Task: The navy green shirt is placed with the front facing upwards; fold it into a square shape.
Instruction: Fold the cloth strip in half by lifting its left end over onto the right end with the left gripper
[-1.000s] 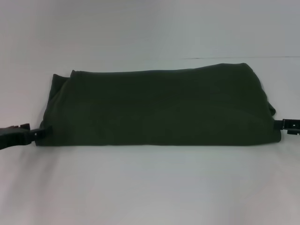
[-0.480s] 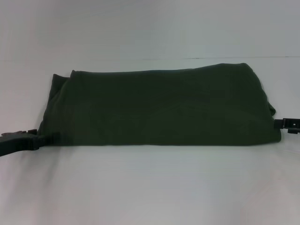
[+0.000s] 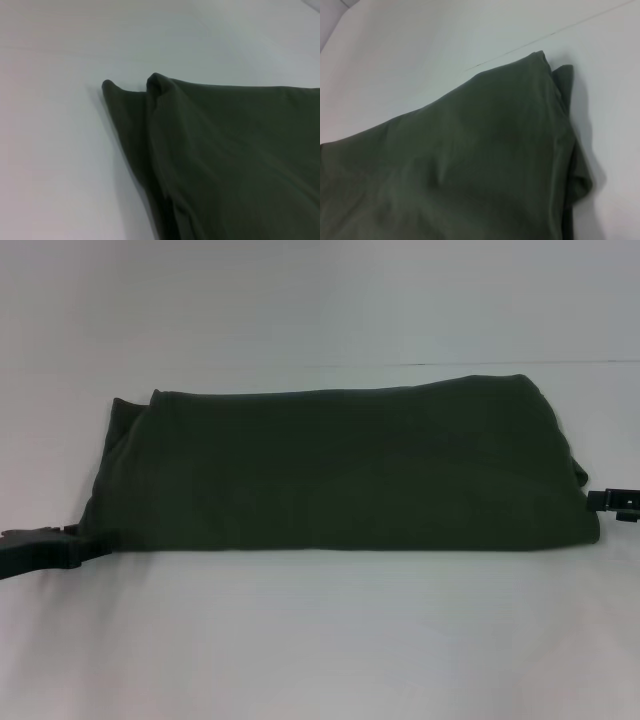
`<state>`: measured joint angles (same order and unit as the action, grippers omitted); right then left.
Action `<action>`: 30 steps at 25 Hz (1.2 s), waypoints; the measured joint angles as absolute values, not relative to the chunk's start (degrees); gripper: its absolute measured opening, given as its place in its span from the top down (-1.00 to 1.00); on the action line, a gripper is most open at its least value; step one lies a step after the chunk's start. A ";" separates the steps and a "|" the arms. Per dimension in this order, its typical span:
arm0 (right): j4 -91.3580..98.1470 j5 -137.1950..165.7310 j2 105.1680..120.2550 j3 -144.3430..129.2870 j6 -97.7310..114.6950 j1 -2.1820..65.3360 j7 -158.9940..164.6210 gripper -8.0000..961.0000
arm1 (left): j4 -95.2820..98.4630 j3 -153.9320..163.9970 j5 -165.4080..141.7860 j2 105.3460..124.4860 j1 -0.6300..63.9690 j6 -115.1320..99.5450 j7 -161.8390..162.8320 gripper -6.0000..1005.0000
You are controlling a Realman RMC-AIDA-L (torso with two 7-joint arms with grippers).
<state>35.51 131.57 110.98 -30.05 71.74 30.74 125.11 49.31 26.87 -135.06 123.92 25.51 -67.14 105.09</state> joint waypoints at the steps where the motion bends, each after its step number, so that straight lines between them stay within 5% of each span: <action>1: 35.51 131.54 110.99 -30.06 71.72 30.71 125.09 -0.41 | 49.48 26.71 -135.07 123.92 25.51 -67.27 105.13 -0.55; 12: 35.51 131.38 110.99 -30.05 71.53 30.67 124.97 -0.41 | 50.01 26.96 -135.18 123.82 25.47 -67.32 105.21 0.36; 15: 35.51 131.42 110.99 -30.05 71.52 30.64 124.97 -0.41 | 50.01 26.98 -135.18 123.76 25.41 -67.21 105.22 0.77; 30: 35.51 131.64 111.39 -30.48 71.54 30.41 124.87 -0.39 | 50.19 26.98 -135.17 123.75 25.40 -67.13 105.02 0.99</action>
<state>35.51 131.64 111.39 -30.48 71.54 30.41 124.87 50.19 26.98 -135.17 123.75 25.40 -67.13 105.02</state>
